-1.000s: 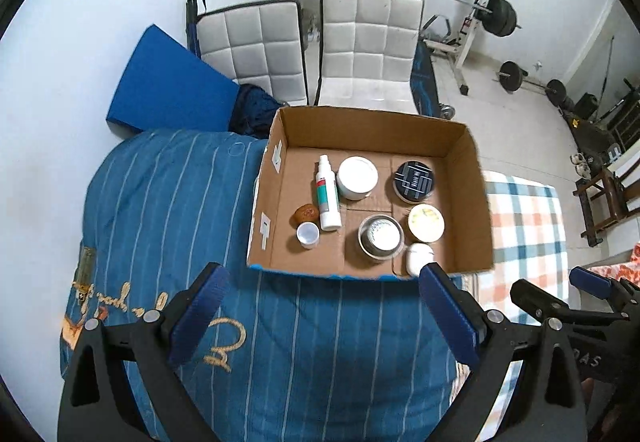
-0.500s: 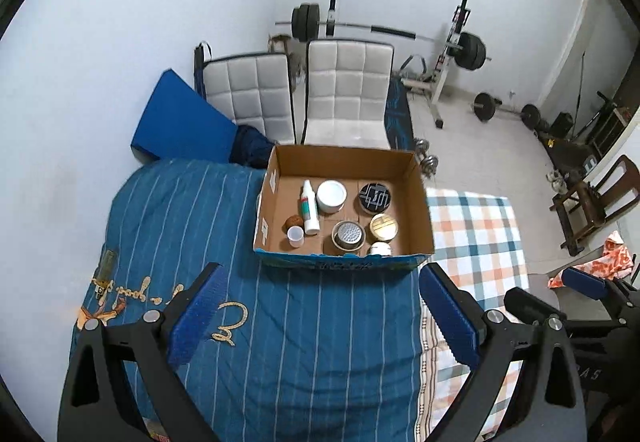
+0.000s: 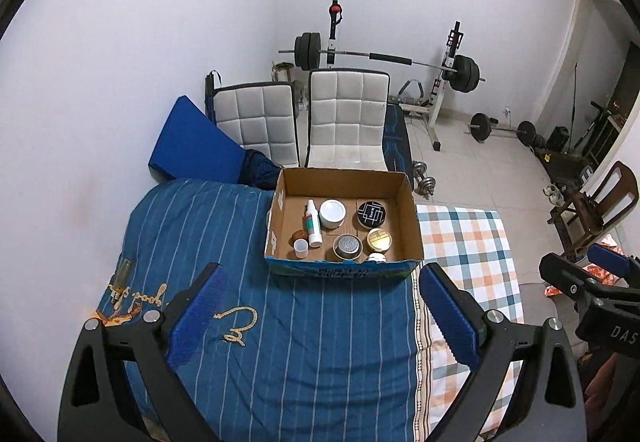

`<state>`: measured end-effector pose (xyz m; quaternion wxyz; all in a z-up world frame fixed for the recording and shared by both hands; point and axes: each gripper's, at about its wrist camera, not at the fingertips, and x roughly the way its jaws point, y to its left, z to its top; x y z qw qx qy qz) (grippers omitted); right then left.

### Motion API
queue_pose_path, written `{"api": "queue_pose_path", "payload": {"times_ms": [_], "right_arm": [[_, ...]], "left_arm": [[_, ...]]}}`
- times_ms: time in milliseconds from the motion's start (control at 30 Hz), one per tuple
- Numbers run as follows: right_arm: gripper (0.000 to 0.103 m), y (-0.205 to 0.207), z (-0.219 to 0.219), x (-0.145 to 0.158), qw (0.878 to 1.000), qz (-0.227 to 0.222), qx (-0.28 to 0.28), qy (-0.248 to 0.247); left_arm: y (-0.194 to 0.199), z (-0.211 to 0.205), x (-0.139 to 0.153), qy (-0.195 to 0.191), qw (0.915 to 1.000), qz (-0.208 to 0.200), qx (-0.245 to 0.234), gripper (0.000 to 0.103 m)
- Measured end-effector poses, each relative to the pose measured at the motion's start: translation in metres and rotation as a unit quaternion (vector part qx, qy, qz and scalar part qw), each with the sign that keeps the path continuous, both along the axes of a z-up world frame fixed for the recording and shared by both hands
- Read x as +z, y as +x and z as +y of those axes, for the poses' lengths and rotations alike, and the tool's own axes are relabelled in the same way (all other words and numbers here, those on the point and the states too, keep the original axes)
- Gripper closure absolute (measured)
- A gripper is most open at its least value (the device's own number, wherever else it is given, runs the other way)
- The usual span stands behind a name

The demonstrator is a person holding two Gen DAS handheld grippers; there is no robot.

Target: Organize rigid objects

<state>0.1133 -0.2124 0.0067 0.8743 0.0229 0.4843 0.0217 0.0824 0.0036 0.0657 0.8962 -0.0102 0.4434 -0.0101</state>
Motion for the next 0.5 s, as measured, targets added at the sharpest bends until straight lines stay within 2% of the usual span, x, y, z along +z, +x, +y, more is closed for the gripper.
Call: {"api": "queue_pose_path", "payload": {"times_ms": [500], "right_arm": [[0.001, -0.013, -0.001, 0.002, 1.000, -0.002, -0.012, -0.001]], "left_arm": [[-0.005, -0.007, 0.000, 0.008, 0.9999, -0.003, -0.006, 0.004]]}}
